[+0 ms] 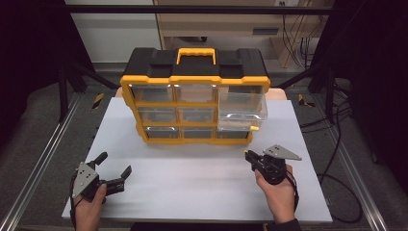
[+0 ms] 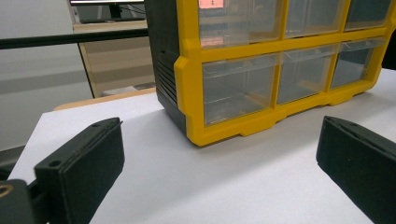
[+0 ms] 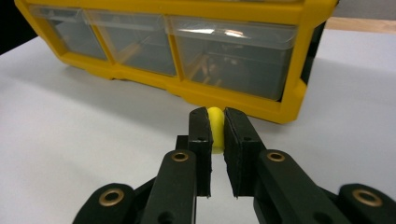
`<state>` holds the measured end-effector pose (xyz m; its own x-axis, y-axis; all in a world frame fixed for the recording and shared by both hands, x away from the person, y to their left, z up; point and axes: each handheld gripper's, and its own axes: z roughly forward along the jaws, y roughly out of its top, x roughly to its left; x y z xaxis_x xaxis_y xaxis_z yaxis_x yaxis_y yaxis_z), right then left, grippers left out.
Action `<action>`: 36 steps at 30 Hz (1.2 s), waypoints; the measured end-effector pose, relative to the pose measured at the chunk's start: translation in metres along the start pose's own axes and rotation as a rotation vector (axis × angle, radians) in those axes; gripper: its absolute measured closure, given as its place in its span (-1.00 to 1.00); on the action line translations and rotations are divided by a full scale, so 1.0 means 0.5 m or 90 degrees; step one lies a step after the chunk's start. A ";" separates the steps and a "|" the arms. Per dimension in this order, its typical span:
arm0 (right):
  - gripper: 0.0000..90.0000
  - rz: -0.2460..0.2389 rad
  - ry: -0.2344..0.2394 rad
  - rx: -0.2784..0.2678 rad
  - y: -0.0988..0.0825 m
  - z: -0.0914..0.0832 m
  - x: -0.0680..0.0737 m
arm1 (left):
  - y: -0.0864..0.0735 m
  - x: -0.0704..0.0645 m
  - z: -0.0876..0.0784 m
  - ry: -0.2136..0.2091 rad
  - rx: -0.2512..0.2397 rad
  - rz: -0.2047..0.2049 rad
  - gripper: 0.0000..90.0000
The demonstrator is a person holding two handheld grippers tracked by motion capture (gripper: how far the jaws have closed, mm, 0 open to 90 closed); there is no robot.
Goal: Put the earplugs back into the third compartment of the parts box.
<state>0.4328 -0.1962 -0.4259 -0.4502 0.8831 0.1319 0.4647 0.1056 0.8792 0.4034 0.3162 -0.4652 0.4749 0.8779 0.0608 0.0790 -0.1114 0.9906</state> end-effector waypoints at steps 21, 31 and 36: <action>0.81 0.018 -0.035 -0.042 0.008 -0.028 -0.029 | 0.000 0.000 0.002 -0.003 0.000 -0.001 -0.99; 0.82 0.026 -0.044 -0.064 0.013 -0.039 -0.035 | -0.001 0.000 0.002 -0.003 0.001 -0.001 -0.99; 0.82 0.030 -0.051 -0.075 0.014 -0.045 -0.041 | -0.001 0.002 0.001 -0.002 0.001 -0.002 -0.99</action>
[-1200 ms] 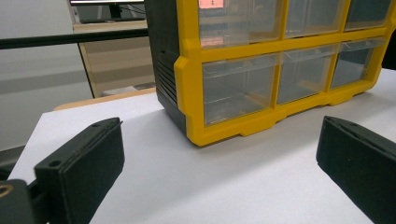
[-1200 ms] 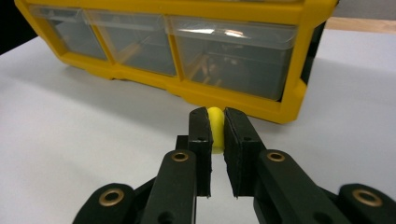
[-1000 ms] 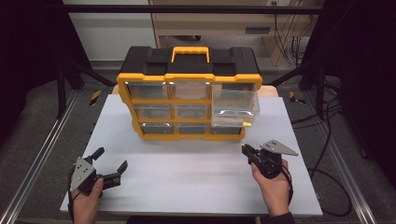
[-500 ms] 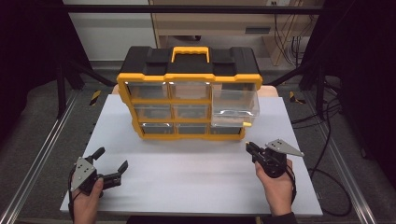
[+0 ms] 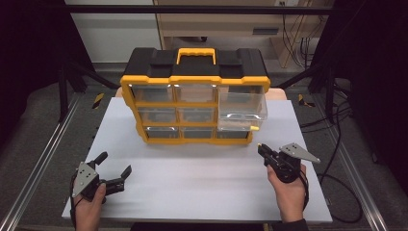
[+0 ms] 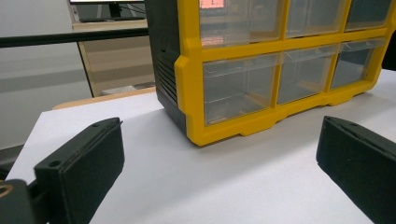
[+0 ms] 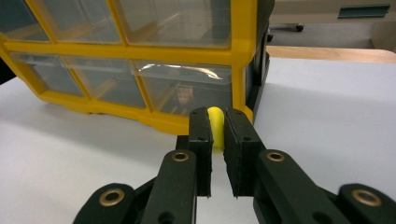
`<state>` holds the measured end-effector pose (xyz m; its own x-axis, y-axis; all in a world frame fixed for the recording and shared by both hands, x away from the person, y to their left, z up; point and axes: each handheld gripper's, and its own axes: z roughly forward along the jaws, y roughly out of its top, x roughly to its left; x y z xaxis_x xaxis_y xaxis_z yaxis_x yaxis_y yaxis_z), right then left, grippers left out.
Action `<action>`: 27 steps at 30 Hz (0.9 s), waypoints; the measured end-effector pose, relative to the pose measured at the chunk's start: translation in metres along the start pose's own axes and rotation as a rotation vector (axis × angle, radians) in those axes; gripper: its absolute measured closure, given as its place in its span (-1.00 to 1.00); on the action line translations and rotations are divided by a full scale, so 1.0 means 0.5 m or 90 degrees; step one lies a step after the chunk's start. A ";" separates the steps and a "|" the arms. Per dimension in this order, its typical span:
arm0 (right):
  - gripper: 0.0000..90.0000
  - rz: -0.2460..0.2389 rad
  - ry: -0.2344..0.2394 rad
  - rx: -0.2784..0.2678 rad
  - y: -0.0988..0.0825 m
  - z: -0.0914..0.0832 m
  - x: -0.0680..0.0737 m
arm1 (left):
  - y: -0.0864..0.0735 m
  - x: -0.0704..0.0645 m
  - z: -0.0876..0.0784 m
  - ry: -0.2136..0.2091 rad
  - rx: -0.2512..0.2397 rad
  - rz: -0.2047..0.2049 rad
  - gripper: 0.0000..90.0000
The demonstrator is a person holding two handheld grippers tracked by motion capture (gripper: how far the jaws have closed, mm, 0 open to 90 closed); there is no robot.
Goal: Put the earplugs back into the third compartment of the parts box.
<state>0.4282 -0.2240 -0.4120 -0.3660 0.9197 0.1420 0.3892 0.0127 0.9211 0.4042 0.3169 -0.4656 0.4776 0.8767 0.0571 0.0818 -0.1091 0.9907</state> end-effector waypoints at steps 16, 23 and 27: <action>0.82 0.018 -0.008 -0.056 0.024 -0.034 -0.006 | 0.000 -0.001 0.000 0.000 0.000 0.001 -0.99; 0.82 0.019 -0.017 -0.069 0.028 -0.042 -0.014 | -0.001 0.000 0.000 0.000 0.000 0.000 -0.99; 0.82 0.024 -0.019 -0.074 0.029 -0.046 -0.017 | 0.000 -0.001 0.000 0.000 0.000 0.001 -0.99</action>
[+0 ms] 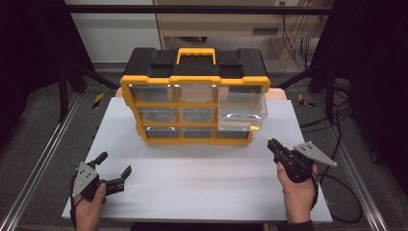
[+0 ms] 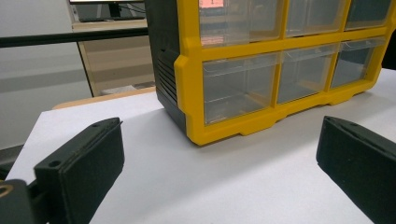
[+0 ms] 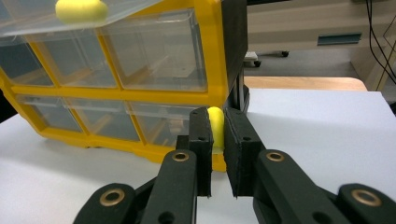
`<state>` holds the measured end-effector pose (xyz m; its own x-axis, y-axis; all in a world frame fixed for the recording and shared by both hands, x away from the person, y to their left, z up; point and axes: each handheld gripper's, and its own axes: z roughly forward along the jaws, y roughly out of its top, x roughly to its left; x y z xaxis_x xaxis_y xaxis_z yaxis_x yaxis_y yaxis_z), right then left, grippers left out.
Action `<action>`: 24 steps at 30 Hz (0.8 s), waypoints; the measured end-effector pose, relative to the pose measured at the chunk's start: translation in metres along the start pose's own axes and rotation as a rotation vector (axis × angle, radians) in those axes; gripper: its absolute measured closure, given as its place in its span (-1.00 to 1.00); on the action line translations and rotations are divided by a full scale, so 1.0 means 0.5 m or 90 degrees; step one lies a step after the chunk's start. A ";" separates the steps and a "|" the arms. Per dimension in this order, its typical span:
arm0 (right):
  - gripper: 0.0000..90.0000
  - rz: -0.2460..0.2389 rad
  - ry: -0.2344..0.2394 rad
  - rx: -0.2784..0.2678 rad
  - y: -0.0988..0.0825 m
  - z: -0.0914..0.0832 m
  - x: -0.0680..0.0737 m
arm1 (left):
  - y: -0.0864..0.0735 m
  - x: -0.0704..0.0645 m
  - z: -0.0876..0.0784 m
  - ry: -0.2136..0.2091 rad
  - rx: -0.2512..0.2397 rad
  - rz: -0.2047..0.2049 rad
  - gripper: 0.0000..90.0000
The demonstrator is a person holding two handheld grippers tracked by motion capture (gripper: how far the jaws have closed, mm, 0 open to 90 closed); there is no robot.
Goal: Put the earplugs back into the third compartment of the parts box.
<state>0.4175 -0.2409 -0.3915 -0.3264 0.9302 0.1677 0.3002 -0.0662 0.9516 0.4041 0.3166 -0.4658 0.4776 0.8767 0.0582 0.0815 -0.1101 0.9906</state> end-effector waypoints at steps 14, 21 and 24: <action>0.82 0.000 -0.003 -0.014 0.010 -0.011 -0.002 | 0.000 0.001 -0.001 0.002 -0.001 0.000 -0.99; 0.83 -0.015 -0.004 -0.035 0.034 -0.025 -0.002 | -0.001 0.003 -0.002 0.006 -0.001 -0.002 -0.99; 0.83 -0.009 0.014 -0.051 0.047 -0.036 0.001 | -0.002 0.002 -0.002 0.005 0.001 -0.005 -0.99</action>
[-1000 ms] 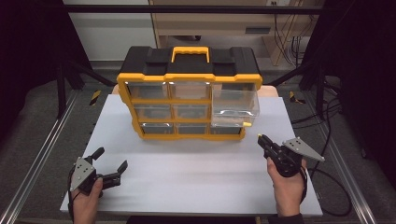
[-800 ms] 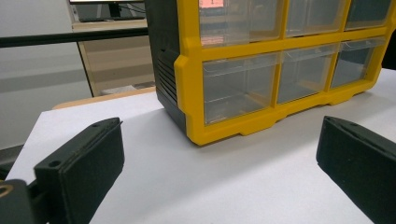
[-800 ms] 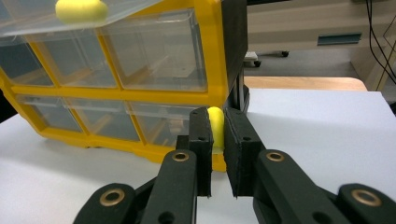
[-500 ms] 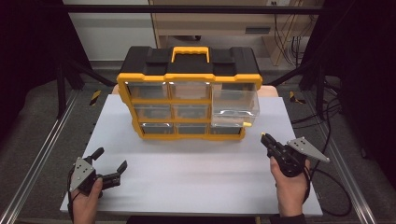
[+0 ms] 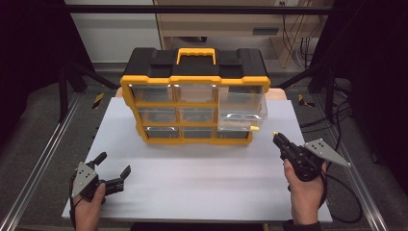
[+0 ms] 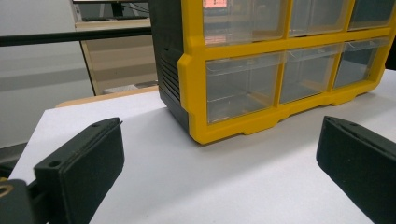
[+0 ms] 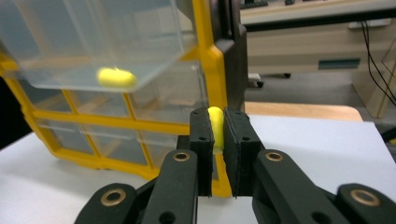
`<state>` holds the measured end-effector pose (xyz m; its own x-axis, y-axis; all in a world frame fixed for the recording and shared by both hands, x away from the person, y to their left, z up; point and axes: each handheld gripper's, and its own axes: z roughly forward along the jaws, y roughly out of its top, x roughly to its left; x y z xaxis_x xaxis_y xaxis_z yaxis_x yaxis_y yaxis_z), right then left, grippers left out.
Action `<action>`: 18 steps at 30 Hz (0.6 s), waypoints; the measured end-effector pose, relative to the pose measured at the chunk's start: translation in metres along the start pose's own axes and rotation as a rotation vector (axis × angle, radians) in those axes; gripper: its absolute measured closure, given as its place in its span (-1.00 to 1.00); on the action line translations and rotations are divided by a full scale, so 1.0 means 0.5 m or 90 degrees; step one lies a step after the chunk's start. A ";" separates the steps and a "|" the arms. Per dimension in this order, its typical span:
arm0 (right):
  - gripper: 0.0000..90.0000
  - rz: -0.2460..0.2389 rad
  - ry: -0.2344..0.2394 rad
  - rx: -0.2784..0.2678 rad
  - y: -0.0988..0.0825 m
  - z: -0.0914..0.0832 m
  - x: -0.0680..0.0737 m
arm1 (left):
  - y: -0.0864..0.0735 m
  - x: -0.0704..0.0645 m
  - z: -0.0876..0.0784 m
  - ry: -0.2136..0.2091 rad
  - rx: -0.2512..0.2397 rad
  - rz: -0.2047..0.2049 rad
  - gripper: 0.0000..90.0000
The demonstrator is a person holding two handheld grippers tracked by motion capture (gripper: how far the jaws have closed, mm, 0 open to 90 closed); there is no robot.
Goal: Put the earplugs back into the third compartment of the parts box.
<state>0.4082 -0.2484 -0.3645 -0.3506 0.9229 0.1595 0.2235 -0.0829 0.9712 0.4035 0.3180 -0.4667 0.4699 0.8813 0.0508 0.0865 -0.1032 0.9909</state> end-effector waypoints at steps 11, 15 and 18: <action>0.84 -0.049 -0.010 -0.039 0.069 -0.021 0.018 | -0.002 0.004 -0.004 0.005 0.000 -0.001 -0.99; 0.84 -0.068 -0.013 -0.051 0.102 -0.027 0.027 | 0.000 0.003 -0.004 0.003 -0.002 0.002 -0.99; 0.84 -0.081 -0.012 -0.052 0.124 -0.029 0.035 | 0.000 0.003 -0.004 0.002 -0.002 0.002 -0.99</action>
<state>0.4029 -0.2429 -0.2991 -0.3535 0.9349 0.0317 0.1030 0.0052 0.9947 0.4025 0.3201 -0.4662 0.4669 0.8826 0.0542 0.0817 -0.1041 0.9912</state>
